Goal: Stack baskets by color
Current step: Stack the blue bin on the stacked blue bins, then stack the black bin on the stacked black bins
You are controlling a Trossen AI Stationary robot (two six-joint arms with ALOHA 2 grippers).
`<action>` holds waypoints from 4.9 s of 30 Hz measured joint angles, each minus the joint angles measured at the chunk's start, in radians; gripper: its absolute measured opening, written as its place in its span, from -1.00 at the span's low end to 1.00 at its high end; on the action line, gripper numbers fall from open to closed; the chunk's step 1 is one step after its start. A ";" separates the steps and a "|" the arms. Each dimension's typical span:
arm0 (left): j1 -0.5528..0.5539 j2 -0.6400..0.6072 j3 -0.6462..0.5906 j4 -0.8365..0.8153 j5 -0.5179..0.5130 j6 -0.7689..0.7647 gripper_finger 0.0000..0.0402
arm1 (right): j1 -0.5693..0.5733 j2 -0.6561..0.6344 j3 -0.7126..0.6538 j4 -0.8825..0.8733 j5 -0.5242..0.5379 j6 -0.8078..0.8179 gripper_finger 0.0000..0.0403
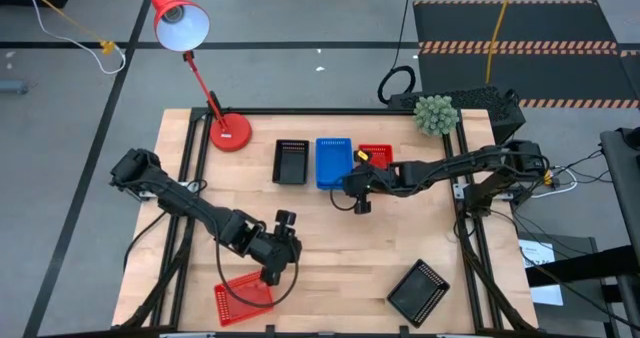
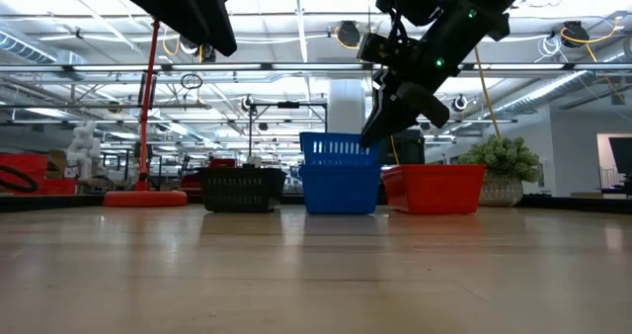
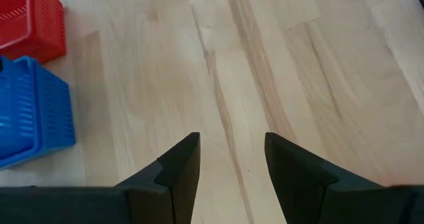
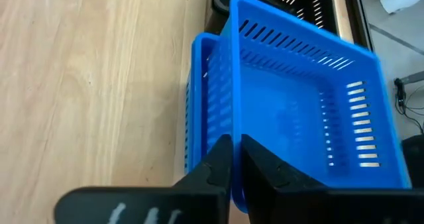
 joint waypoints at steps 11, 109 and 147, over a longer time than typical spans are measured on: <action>0.010 0.000 0.000 0.000 0.001 -0.012 -0.14 | 0.002 0.000 0.000 -0.001 -0.001 0.022 -0.67; -0.121 0.146 0.000 0.419 -0.052 -0.053 -0.14 | 1.120 0.222 0.414 -0.583 0.056 1.600 -0.09; -0.121 0.145 0.000 0.503 -0.054 -0.072 -0.14 | 1.032 0.223 0.241 -0.363 0.009 1.434 -0.94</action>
